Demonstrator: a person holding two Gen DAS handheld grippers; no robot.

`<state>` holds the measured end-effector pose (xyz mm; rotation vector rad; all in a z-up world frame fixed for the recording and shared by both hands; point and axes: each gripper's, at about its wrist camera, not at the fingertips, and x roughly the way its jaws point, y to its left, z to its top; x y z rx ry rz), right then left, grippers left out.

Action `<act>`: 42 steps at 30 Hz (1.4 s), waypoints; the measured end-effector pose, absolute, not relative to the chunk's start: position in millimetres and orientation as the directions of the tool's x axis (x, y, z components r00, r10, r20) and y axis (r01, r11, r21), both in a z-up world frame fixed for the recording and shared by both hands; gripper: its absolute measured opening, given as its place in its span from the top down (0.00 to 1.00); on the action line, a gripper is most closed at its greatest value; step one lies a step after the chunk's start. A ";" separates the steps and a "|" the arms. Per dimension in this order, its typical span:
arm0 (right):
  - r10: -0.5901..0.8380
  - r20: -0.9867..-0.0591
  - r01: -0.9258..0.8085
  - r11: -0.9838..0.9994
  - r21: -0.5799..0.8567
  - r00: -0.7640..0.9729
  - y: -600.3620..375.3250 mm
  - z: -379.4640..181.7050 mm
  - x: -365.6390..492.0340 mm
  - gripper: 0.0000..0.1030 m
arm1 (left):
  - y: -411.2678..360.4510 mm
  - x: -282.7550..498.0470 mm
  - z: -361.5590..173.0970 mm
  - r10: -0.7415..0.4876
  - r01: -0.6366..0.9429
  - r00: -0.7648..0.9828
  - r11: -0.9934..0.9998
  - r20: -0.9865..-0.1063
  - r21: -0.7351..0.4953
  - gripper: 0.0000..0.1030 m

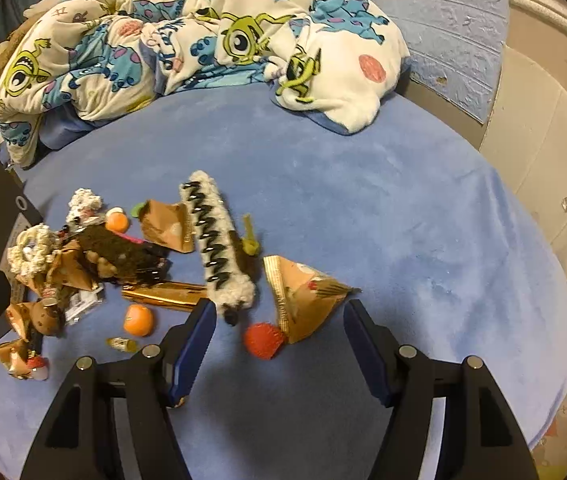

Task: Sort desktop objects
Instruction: 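Grasp the white spiral hair curler with the left tool while the right tool grasps a brown snack packet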

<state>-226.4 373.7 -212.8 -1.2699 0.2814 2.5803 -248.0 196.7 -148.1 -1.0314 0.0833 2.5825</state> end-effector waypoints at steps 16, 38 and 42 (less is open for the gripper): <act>0.151 -0.810 -0.352 -0.933 0.071 -0.566 407.2 -239.9 -233.7 0.40 | 288.8 -303.5 -193.5 0.344 -0.496 -0.553 -0.868 -0.759 -0.032 0.12; 0.150 -0.803 -0.348 -0.934 0.076 -0.577 405.5 -235.2 -227.6 0.61 | 306.8 -303.6 -219.3 0.468 -0.552 -0.455 -0.816 -0.757 -0.172 0.70; 0.160 -0.793 -0.342 -0.937 0.065 -0.588 402.8 -229.1 -226.1 0.62 | 304.2 -302.1 -213.9 0.466 -0.553 -0.459 -0.816 -0.756 -0.167 0.70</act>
